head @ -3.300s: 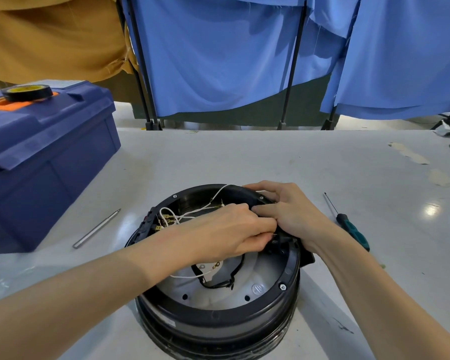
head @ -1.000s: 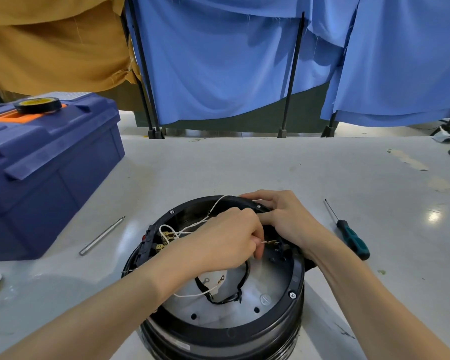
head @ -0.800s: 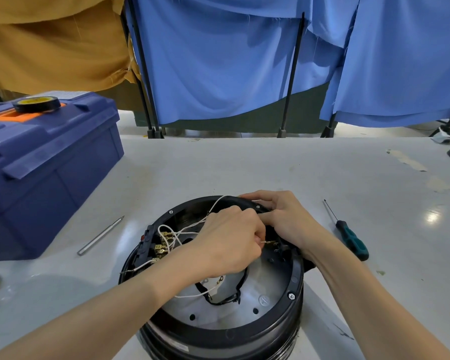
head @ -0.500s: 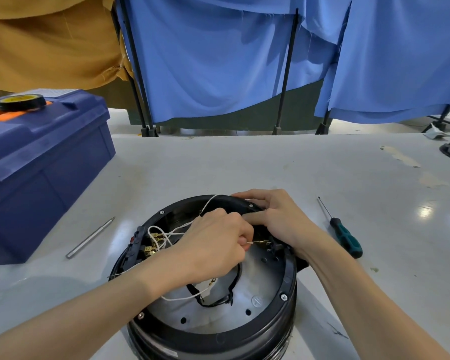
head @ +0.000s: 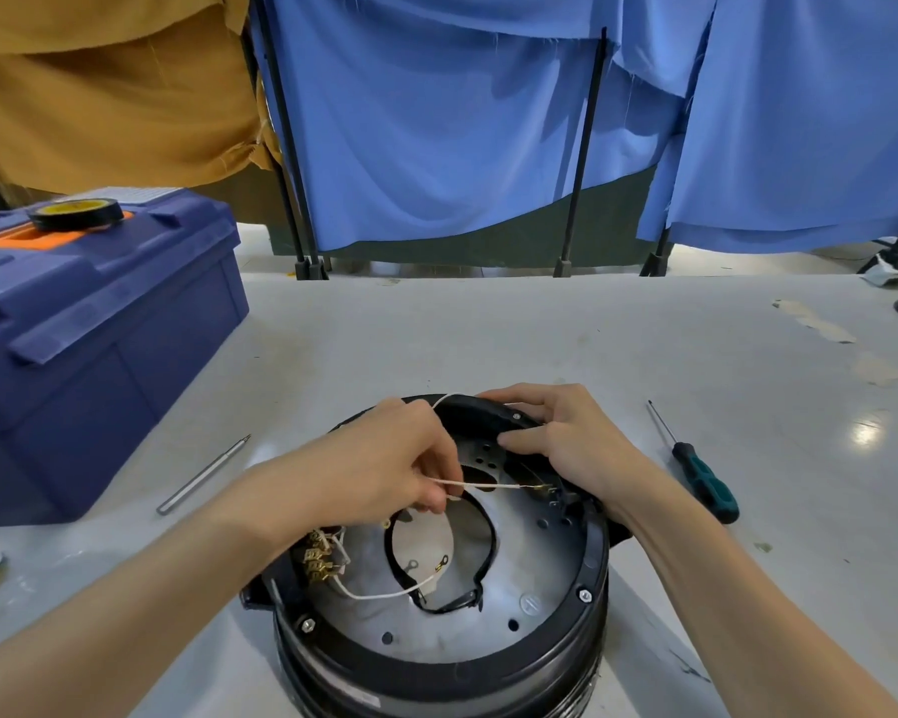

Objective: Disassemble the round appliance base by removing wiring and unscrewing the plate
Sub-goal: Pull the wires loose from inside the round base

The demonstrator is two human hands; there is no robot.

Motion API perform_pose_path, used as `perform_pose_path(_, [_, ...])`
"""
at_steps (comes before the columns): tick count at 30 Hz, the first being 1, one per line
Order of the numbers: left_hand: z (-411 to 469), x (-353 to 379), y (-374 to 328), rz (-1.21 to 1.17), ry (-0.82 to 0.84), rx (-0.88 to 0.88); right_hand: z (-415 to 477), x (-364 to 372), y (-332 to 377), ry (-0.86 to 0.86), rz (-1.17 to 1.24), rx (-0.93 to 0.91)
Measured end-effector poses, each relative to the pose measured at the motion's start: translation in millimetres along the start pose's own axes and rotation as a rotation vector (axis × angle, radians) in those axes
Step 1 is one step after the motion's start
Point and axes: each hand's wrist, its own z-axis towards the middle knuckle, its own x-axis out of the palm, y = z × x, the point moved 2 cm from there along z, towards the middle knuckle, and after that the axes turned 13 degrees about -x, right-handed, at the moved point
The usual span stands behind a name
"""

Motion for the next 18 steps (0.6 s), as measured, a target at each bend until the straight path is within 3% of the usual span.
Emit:
perform_pose_path(11, [7, 23, -18, -0.027, -0.077, 0.022, -3, 1, 2, -0.029, 0.000, 0.001])
perform_pose_path(16, [-1, 16, -8, -0.023, -0.034, 0.036, -11, -10, 22, -0.126, -0.407, -0.115])
perform_pose_path(18, [-3, 13, -5, 0.002, -0.048, 0.040, -18, -12, 35, -0.081, -0.527, -0.182])
